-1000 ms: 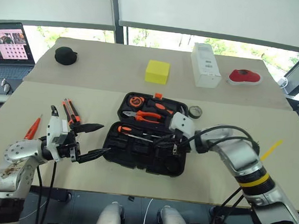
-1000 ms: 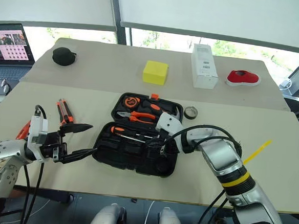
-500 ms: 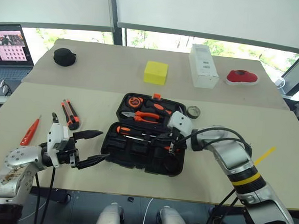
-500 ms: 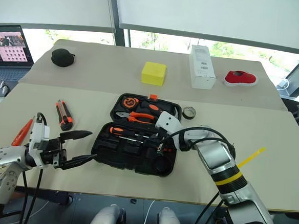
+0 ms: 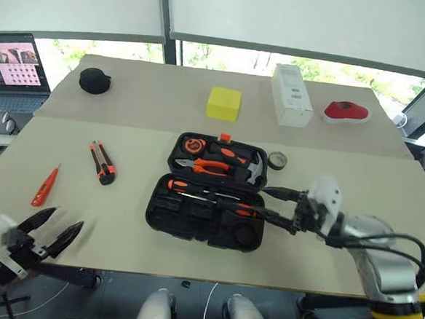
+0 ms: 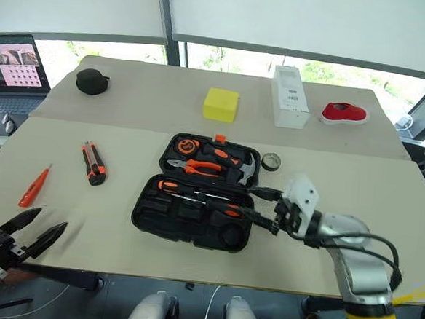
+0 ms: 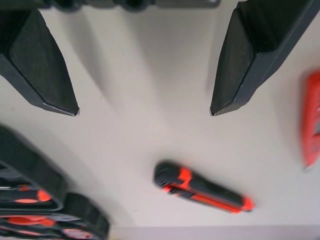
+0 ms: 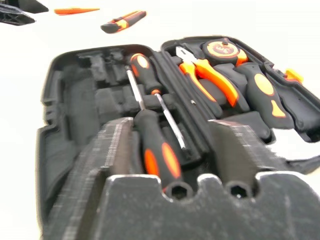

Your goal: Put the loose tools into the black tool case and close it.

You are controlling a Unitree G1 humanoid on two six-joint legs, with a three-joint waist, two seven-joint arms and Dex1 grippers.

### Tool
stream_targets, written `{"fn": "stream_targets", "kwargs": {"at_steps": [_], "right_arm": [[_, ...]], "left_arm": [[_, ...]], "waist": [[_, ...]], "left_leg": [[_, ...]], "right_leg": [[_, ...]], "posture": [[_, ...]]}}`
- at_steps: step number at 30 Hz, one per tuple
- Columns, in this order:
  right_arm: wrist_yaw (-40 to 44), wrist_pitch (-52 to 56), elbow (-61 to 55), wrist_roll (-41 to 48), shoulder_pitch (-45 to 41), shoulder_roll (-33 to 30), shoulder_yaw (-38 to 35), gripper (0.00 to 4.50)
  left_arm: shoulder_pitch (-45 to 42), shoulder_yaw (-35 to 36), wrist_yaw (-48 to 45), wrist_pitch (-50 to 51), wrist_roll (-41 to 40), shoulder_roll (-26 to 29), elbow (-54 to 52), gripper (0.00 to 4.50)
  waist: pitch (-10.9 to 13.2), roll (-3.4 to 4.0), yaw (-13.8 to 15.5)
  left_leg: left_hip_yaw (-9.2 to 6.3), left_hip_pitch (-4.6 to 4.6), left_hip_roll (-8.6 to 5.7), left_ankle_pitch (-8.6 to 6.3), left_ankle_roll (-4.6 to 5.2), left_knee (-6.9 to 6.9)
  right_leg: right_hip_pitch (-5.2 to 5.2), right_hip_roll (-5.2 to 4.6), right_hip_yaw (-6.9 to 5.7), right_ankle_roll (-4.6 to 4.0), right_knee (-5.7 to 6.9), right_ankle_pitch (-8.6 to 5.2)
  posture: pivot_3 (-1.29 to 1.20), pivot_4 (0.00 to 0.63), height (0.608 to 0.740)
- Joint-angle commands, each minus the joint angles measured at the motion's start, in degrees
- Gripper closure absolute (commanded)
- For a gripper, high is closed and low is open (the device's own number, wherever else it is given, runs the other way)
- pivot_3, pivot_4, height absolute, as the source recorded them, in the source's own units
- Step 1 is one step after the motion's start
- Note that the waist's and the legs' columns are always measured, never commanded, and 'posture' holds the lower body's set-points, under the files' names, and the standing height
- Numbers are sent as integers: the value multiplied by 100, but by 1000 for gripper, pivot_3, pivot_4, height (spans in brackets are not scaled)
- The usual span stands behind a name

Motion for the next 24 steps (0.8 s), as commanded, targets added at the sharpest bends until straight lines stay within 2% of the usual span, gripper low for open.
{"fn": "stream_targets", "kwargs": {"at_steps": [1,3,6,9,13,17,20,24], "right_arm": [[307,-1041,55,245,733,83,-547,32],[590,-894,-71,560,1093,-28,-541,32],[444,-797,-269,932,1132,101,-549,32],[290,-902,-501,1027,941,234,-418,32],[36,-740,-920,1057,404,304,-108,32],[-119,-478,-1027,1149,-101,278,140,32],[-201,-359,-1065,1181,-378,260,284,32],[-230,-299,-1096,1187,-551,237,399,32]], "left_arm": [[312,742,868,162,-264,-299,80,0],[340,853,1046,275,-372,-365,30,0],[230,948,1160,530,-645,-271,-83,0],[71,899,1101,1120,-982,108,-254,0],[-616,593,1744,2211,-731,1085,-46,0],[-1550,-175,2387,3301,-281,1823,328,0],[-2253,-824,2560,4083,-70,2097,695,0],[-2894,-1344,2452,4399,229,2234,1204,0]], "waist": [[0,-3,-4],[2,-7,2],[5,-10,10],[11,-28,7],[17,-35,13],[19,-33,11],[19,-37,5],[21,-39,-3]], "left_leg": [[0,15,1,-1,-1,-3],[-1,37,4,-2,-2,-9],[-2,45,7,-2,-2,-9],[-3,64,12,-14,-23,-9],[-4,75,11,-24,-44,-8],[-3,71,4,-8,-22,-8],[0,62,0,-1,-9,-16],[-2,61,-4,0,-12,-44]], "right_leg": [[16,0,-1,0,-4,-2],[35,-5,-1,3,-11,-9],[34,-7,0,-3,-11,-13],[29,-6,1,-38,-7,-31],[29,-2,-1,-43,6,-34],[28,-7,-4,-11,3,-15],[36,-7,-2,-9,2,-12],[25,-1,-2,-17,10,-11]], "posture": [[0,150,740],[0,150,740],[0,150,740],[0,150,740],[0,150,740],[0,150,740],[0,150,740],[0,150,740]]}}
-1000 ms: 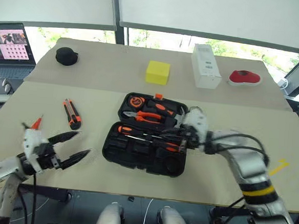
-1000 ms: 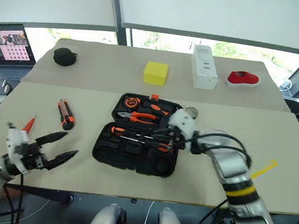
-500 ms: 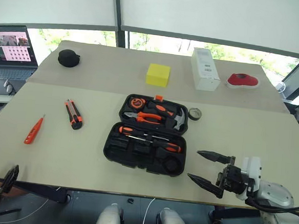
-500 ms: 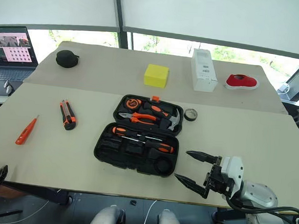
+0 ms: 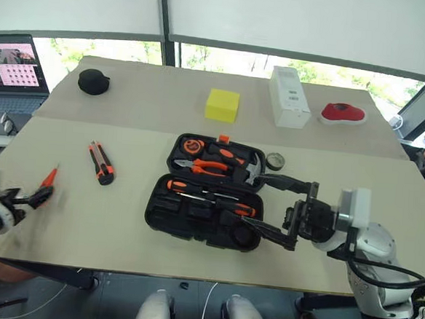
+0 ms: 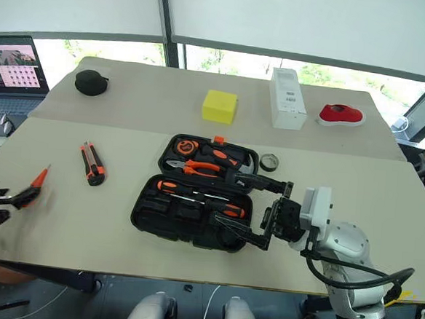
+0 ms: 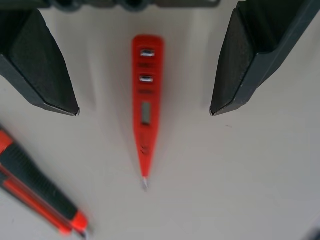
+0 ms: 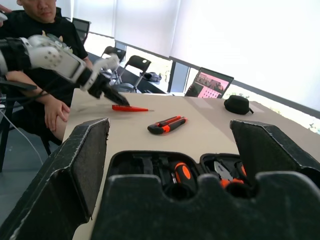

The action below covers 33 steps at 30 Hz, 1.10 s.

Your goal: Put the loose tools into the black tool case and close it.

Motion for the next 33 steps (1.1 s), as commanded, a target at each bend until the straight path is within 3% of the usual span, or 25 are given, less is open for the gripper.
{"fn": "stream_targets", "kwargs": {"at_steps": [1,6,13,15,19,21,24,29,33], "right_arm": [[-56,79,-213,124,-165,-76,26,3],[-83,99,-230,155,-134,-134,-39,0],[10,-18,-163,126,86,-284,-227,0],[14,-23,-152,147,151,-366,-362,0],[54,79,-229,291,381,-645,-778,0],[47,198,-286,436,505,-804,-1003,0],[155,377,-294,452,791,-1175,-1240,0],[112,539,-400,519,975,-1332,-1288,0],[-11,677,-692,556,1230,-1340,-1281,0]], "left_arm": [[-474,-375,-12,409,256,189,347,255],[-612,-431,-175,652,314,179,253,1639],[-580,-134,-498,400,343,211,206,4069],[-673,-57,-939,133,181,243,120,4062],[-891,-157,-2771,-1201,-180,318,-423,4062],[-987,-648,-3740,-1940,-1,469,-656,4062],[-1597,-2168,-5028,-3094,758,595,-1099,4062],[-2561,-3443,-5785,-3385,1301,290,-846,4062],[-3372,-4550,-5804,-3642,2448,-112,-332,4062]], "waist": [[5,8,10],[8,14,20],[8,13,27],[8,12,24],[13,-9,73],[13,-8,81],[13,6,131],[13,11,109],[14,13,109]], "left_leg": [[1,4,0,0,0,-5],[0,3,-1,2,-4,-16],[1,1,1,2,-4,-16],[1,1,1,2,-4,-17],[6,-15,1,6,-10,-16],[10,-18,1,6,-10,-16],[22,-19,-1,6,-10,-21],[48,-25,-3,6,-7,-22],[29,-41,-3,7,-6,-22]], "right_leg": [[0,3,-1,-5,1,-3],[-3,0,0,-8,0,-5],[-1,-10,0,-6,-7,-5],[-1,-9,0,-6,-6,-5],[-7,-8,-9,-7,-11,-5],[-7,-12,-9,-7,-20,-4],[3,-13,-10,-8,-41,-3],[3,5,5,-2,-57,4],[-4,24,6,2,-55,2]], "posture": [[0,150,740],[0,150,740],[0,150,740],[0,150,740],[0,150,740],[0,150,740],[0,150,740],[0,150,740],[0,150,740]]}}
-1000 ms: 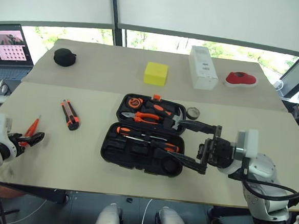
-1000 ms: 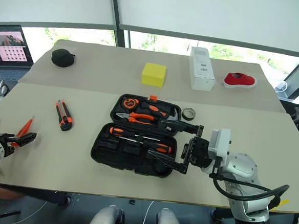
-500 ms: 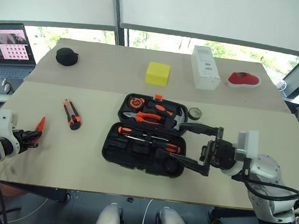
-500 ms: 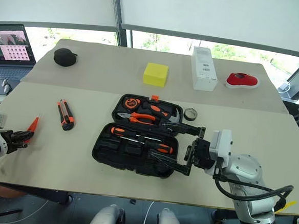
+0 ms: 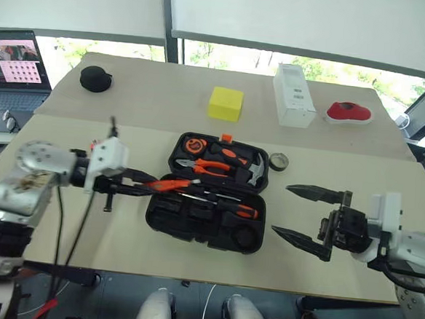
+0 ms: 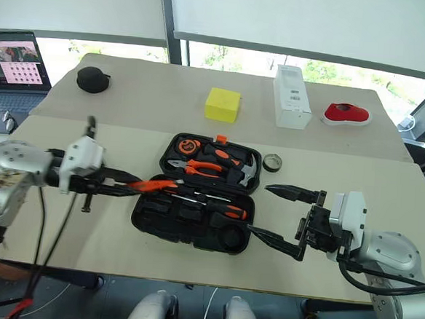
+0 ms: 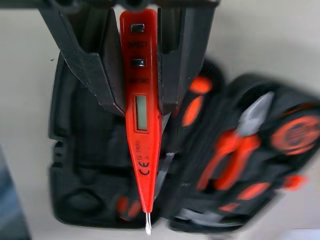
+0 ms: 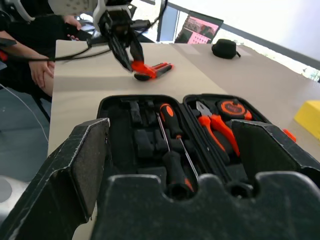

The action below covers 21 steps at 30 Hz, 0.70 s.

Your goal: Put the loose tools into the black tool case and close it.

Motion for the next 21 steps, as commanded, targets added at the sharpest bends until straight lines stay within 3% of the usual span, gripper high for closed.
{"fn": "stream_targets", "kwargs": {"at_steps": [1,10,21], "right_arm": [[-147,72,-413,146,114,-22,-121,0],[-547,116,-806,129,442,118,-107,0],[-684,133,-918,155,499,140,-5,0]], "left_arm": [[-505,-617,25,-227,836,-191,340,4062],[-935,-1048,-27,-554,1403,-653,908,4062],[-1209,-1471,-57,-178,2037,-945,1098,4062]], "waist": [[0,0,0],[0,-1,-8],[0,0,16]], "left_leg": [[-2,-1,-2,0,0,1],[-10,-9,-3,0,1,19],[-14,-9,-4,0,1,28]], "right_leg": [[0,0,0,1,0,0],[3,-2,-1,12,0,1],[10,-2,-2,15,2,3]], "posture": [[0,150,740],[0,150,740],[0,150,740]]}}
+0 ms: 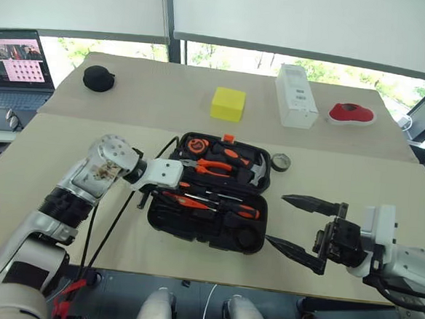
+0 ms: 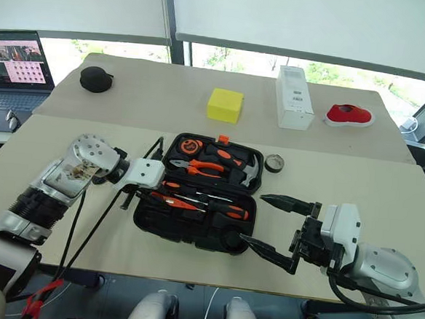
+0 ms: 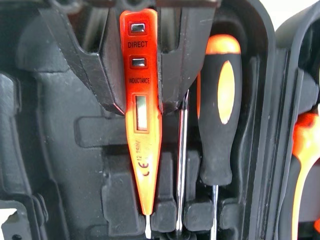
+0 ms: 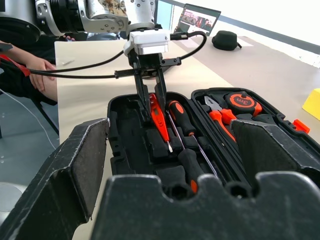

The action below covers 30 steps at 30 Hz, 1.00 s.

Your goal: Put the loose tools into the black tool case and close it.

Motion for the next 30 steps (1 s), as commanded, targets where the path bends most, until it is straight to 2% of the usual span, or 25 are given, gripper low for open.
{"fn": "stream_targets", "kwargs": {"at_steps": [1,9,11,12,15,21,26,27,28,30], "right_arm": [[-75,1,-246,131,-18,38,-30,0],[-166,101,-229,170,-169,44,118,0],[-190,125,-216,169,-219,46,154,0],[-199,133,-211,165,-233,48,169,0],[-211,161,-213,163,-231,50,178,0],[-139,250,-213,220,-96,-24,78,0],[-137,304,-147,194,-195,-8,141,0],[-143,308,-135,182,-219,3,165,0],[-145,308,-120,169,-244,15,193,0],[-139,305,-91,148,-278,36,229,0]], "left_arm": [[-36,-214,14,188,323,-12,62,4062],[-60,-247,-105,653,358,-17,-78,4062],[-6,-47,-145,470,75,-101,-101,3060],[28,68,-189,290,-92,-136,-109,2920],[125,427,-229,-182,-455,-151,-93,1764],[256,975,-246,-174,-1086,-130,-122,1764],[393,1599,-147,-111,-1867,-491,142,1764],[409,1658,-135,-193,-1904,-557,301,2313],[444,1672,-160,-442,-1858,-618,518,2467],[506,1628,-326,-642,-1862,-692,761,3336]], "waist": [[0,0,9],[-4,6,4],[-4,7,1],[-4,7,1],[-3,6,-1],[-3,6,10],[-3,6,25],[-3,6,33],[-3,6,33],[-3,6,33]], "left_leg": [[0,1,0,0,0,1],[-4,6,1,0,0,15],[-5,6,1,0,0,17],[-6,5,2,0,0,18],[-9,-4,3,-2,4,25],[-15,-27,4,-4,8,43],[-17,-28,3,-4,8,48],[-17,-28,3,-4,8,49],[-18,-29,3,-4,8,51],[-18,-28,2,-4,8,52]], "right_leg": [[1,0,0,1,0,0],[9,2,0,2,8,1],[8,2,0,2,9,1],[8,2,0,2,10,1],[3,1,-1,2,10,2],[-5,1,-10,6,10,4],[-3,-1,-12,9,10,6],[-3,-1,-13,9,10,6],[-2,-1,-15,9,11,6],[-2,0,-15,10,11,7]], "posture": [[0,150,740],[0,150,740],[0,150,740],[0,150,740],[0,150,740],[0,150,740],[0,150,740],[0,150,740],[0,150,740],[0,150,740]]}}
